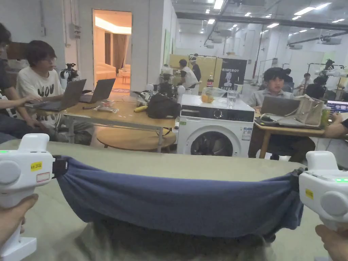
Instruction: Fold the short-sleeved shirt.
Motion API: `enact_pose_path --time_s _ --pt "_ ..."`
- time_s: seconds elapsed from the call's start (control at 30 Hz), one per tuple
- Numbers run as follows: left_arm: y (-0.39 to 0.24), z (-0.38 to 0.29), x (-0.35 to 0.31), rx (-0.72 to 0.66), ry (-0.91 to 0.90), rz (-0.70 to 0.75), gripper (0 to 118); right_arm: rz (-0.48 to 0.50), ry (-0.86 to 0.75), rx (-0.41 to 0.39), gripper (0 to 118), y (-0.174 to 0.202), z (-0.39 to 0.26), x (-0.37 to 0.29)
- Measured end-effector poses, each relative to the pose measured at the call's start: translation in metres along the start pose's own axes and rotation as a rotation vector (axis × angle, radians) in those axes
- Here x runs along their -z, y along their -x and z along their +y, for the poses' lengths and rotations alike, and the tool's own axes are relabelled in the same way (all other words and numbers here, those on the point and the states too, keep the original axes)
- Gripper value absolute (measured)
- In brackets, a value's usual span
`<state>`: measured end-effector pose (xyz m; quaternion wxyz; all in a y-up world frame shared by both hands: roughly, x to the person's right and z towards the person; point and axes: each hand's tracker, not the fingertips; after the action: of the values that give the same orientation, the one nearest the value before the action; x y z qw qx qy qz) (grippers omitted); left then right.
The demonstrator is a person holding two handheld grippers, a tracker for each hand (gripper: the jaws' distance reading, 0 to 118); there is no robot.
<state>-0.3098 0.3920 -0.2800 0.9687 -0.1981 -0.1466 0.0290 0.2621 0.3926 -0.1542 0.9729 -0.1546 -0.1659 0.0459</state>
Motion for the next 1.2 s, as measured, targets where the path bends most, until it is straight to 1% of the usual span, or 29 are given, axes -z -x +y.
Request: enact_pose_path --time_s 0.07,0.1,0.17,0.2,0.23,0.37,0.4,0.47,0.6,0.67,0.73,0.8,0.83,0.93,1.0,1.07,1.13,1.17,1.2 --pt "0.001 -0.021 -0.014 -0.016 0.004 -0.003 0 0.008 0.028 0.008 0 0.001 -0.021 -0.011" --pt "0.006 -0.033 -0.014 -0.014 0.062 -0.014 0 0.017 0.057 0.021 0 0.001 -0.032 -0.016" --pt "0.007 -0.055 -0.025 -0.014 0.057 -0.007 0 0.023 0.094 -0.008 0 0.004 -0.054 -0.024" --pt "0.008 -0.066 -0.03 -0.02 0.072 -0.015 0 0.012 0.11 -0.018 0 0.007 -0.064 -0.029" --pt "0.008 -0.077 -0.033 -0.038 0.076 -0.02 0 0.025 0.143 -0.02 0 0.007 -0.073 -0.032" --pt "0.009 -0.121 -0.04 -0.062 0.156 -0.013 0 0.053 0.219 -0.016 0 0.012 -0.112 -0.044" --pt "0.01 -0.132 -0.04 -0.064 0.17 -0.005 0 0.062 0.251 -0.027 0 0.014 -0.122 -0.044" --pt "0.012 -0.15 -0.04 -0.078 0.216 -0.003 0 0.047 0.302 -0.052 0 0.017 -0.141 -0.046" --pt "0.015 -0.181 -0.034 -0.074 0.298 0.025 0 0.085 0.406 -0.071 0 0.023 -0.174 -0.041" --pt "0.017 -0.194 -0.028 -0.076 0.344 0.021 0 0.069 0.451 -0.111 0 0.027 -0.186 -0.035" --pt "0.019 -0.204 -0.02 -0.071 0.391 0.031 0 0.079 0.493 -0.109 0 0.027 -0.2 -0.026" --pt "0.021 -0.213 -0.013 -0.072 0.435 0.04 0 0.067 0.537 -0.101 0 0.026 -0.208 -0.017" --pt "0.022 -0.216 -0.009 -0.072 0.464 0.057 0 0.074 0.548 -0.099 0 0.027 -0.211 -0.014" --pt "0.025 -0.227 0.001 -0.081 0.531 0.048 0 0.075 0.578 -0.112 0 0.03 -0.219 -0.007" --pt "0.026 -0.228 0.002 -0.079 0.523 0.045 0 0.077 0.582 -0.116 0 0.031 -0.222 -0.008" --pt "0.025 -0.224 0.0 -0.106 0.519 0.048 0 0.069 0.582 -0.113 0 0.031 -0.218 -0.008" --pt "0.022 -0.217 0.001 -0.111 0.527 0.06 0 0.054 0.546 -0.076 2 0.033 -0.207 -0.01" --pt "0.018 -0.212 -0.001 -0.106 0.518 0.073 0 0.059 0.512 -0.044 5 0.033 -0.202 -0.012" --pt "0.016 -0.207 -0.003 -0.107 0.503 0.063 0 0.062 0.479 -0.022 13 0.034 -0.196 -0.015"
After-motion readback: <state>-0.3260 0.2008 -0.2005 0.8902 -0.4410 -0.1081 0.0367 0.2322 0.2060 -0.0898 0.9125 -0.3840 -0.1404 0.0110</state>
